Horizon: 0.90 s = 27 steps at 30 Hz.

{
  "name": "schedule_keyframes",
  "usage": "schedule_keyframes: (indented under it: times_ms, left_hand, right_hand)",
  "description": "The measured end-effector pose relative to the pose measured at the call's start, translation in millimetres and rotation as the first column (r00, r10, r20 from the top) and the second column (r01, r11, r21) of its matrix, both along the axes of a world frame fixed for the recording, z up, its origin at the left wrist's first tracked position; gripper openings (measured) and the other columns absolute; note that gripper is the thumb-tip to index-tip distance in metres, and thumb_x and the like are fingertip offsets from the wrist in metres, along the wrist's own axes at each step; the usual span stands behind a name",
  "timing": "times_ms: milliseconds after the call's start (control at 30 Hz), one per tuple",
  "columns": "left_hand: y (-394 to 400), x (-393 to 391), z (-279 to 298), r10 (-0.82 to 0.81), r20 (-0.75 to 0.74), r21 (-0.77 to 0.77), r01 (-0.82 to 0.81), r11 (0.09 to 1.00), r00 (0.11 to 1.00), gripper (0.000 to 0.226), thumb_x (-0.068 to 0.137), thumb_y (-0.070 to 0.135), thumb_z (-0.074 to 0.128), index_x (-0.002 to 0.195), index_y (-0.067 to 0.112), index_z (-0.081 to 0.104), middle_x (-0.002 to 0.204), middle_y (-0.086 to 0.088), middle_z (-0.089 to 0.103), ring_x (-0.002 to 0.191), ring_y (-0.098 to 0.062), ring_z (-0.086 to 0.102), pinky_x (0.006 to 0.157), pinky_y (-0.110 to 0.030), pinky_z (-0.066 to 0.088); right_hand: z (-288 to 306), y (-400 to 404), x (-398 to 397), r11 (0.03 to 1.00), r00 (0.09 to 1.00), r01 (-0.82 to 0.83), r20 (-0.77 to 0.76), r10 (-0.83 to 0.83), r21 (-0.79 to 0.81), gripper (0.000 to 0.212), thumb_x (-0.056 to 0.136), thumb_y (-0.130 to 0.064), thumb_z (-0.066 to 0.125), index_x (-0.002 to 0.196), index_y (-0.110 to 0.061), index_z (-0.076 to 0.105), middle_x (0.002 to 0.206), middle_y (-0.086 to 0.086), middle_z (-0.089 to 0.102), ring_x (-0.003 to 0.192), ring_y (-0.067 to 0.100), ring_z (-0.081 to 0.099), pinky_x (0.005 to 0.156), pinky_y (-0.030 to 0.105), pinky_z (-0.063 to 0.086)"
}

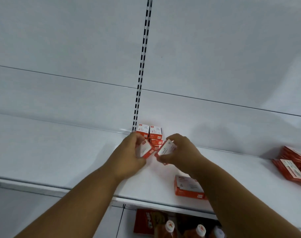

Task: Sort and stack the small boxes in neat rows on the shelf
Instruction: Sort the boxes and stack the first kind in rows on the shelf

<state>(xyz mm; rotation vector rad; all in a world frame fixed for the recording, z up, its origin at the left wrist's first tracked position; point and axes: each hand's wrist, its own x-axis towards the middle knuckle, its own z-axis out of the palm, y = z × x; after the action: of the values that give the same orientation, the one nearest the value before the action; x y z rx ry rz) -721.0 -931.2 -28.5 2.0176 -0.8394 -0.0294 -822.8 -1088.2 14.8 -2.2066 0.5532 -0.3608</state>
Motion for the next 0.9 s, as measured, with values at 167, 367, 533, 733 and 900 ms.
schedule_keyframes:
  times_ms: [167,367,533,733,900]
  left_hand:
    - [6,-7,9,-0.07,-0.139,-0.19,0.043,0.981,0.988,0.067,0.077,0.009,0.08,0.13,0.036,0.049,0.122,0.008,0.056,0.107,-0.008,0.06,0.084,-0.018,0.053]
    - [-7,-27,19,-0.173,-0.11,-0.148,0.156,0.977,0.979,0.062,0.084,0.017,0.075,0.133,0.04,0.046,0.112,0.023,0.053,0.097,0.009,0.054,0.07,-0.007,0.044]
    - [-34,-41,28,-0.261,-0.128,-0.063,0.255,0.965,0.957,0.046,0.088,0.022,0.071,0.127,0.038,0.052,0.118,0.019,0.055,0.105,-0.003,0.057,0.075,-0.018,0.051]
    - [-64,-53,26,-0.325,-0.181,0.097,0.345,0.933,0.928,0.041,0.089,0.023,0.069,0.126,0.035,0.057,0.124,0.015,0.057,0.108,-0.011,0.06,0.087,-0.034,0.058]
    - [-76,-52,26,-0.275,-0.217,0.193,0.317,0.928,0.937,0.036,0.087,0.017,0.069,0.117,0.037,0.062,0.117,0.01,0.062,0.101,-0.012,0.065,0.084,-0.033,0.059]
  right_hand:
    - [4,6,-23,0.955,0.969,0.06,0.213,-0.126,0.292,0.057,0.066,-0.009,0.089,0.11,-0.021,0.057,0.099,0.005,0.065,0.076,0.017,0.068,0.062,0.026,0.058]
    - [15,-7,-48,0.76,0.928,-0.048,0.31,-0.205,0.648,0.041,0.082,0.0,0.074,0.116,-0.009,0.053,0.109,0.022,0.066,0.092,0.036,0.071,0.086,0.05,0.057]
    - [13,-32,-73,0.698,0.897,-0.008,0.314,-0.312,0.716,0.028,0.094,-0.005,0.061,0.119,-0.006,0.05,0.113,0.025,0.06,0.089,0.039,0.072,0.069,0.044,0.059]
    - [8,-62,-91,0.91,0.969,0.068,0.191,-0.158,0.409,0.027,0.088,-0.012,0.07,0.113,-0.018,0.06,0.105,0.013,0.066,0.085,0.031,0.071,0.075,0.039,0.06]
    - [4,-82,-83,0.993,0.994,0.109,-0.028,-0.108,0.034,0.035,0.084,-0.025,0.076,0.114,-0.032,0.059,0.1,-0.003,0.065,0.078,0.017,0.07,0.061,0.024,0.058]
